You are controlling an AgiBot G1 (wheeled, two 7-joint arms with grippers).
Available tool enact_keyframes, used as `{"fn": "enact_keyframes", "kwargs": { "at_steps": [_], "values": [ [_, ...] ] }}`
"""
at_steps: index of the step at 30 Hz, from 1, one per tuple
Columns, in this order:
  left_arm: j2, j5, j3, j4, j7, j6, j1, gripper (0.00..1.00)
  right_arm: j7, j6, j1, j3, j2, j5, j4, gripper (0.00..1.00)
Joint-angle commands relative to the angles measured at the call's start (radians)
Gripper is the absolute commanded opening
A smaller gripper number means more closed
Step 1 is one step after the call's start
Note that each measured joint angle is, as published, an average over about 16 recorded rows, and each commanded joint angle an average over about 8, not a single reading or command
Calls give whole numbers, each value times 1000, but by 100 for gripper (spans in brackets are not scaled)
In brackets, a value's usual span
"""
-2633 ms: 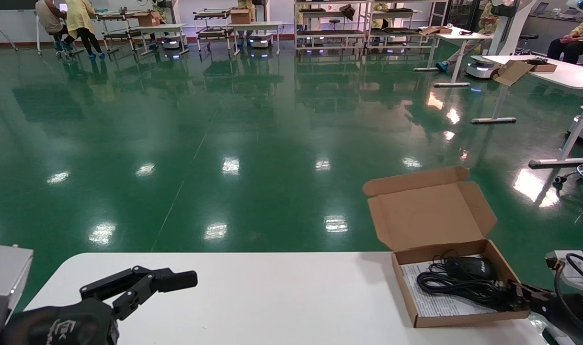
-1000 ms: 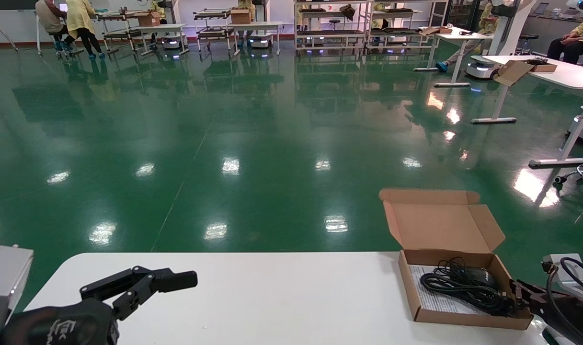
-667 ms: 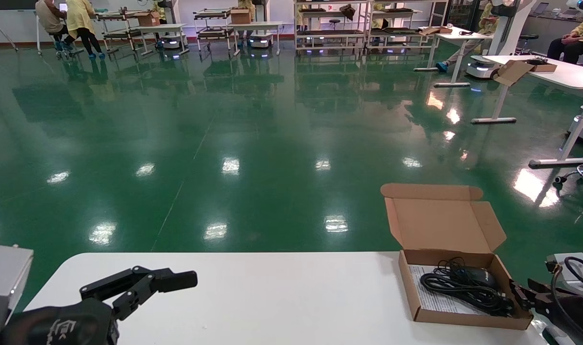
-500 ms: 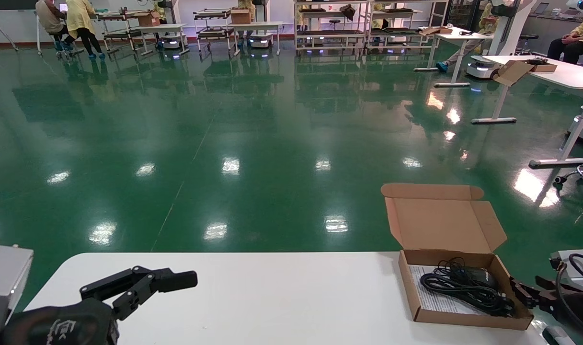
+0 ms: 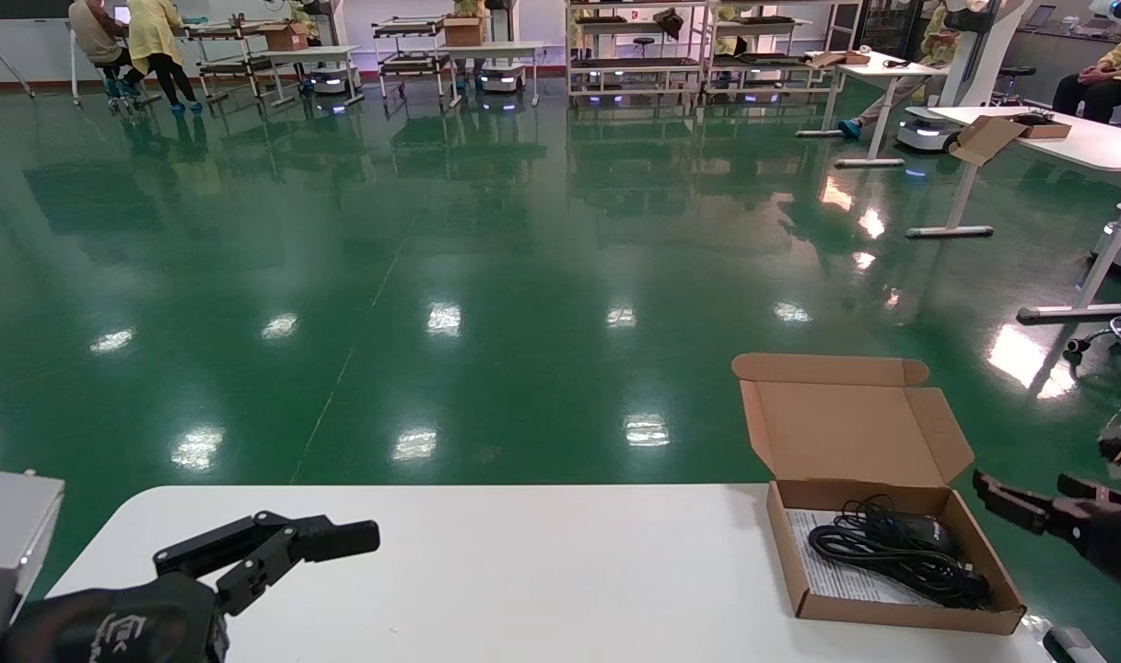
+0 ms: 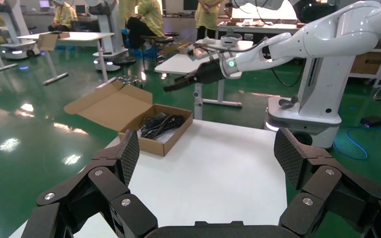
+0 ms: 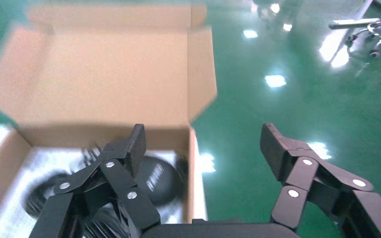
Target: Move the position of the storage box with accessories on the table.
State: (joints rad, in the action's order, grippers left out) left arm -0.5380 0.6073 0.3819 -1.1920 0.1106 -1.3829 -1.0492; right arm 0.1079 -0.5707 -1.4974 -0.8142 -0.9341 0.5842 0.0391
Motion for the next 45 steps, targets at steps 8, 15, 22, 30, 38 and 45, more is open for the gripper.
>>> {"fn": "enact_keyframes", "kwargs": {
  "at_steps": [8, 15, 22, 30, 38, 45],
  "values": [
    [0, 0, 0, 0, 0, 0, 0, 100, -66, -104, -47, 27, 25, -40, 24, 100],
    [0, 0, 0, 0, 0, 0, 0, 100, -164, -196, -89, 41, 30, -66, 63, 100],
    [0, 0, 0, 0, 0, 0, 0, 100, -208, -249, -102, 53, 28, -86, 88, 100],
    [0, 0, 0, 0, 0, 0, 0, 100, -195, -243, -85, 58, 35, -74, 100, 100],
    [0, 0, 0, 0, 0, 0, 0, 100, -207, -324, -25, 115, 69, -48, 236, 100],
    [0, 0, 0, 0, 0, 0, 0, 100, -219, -405, 35, 172, 103, -22, 372, 100]
  ]
}}
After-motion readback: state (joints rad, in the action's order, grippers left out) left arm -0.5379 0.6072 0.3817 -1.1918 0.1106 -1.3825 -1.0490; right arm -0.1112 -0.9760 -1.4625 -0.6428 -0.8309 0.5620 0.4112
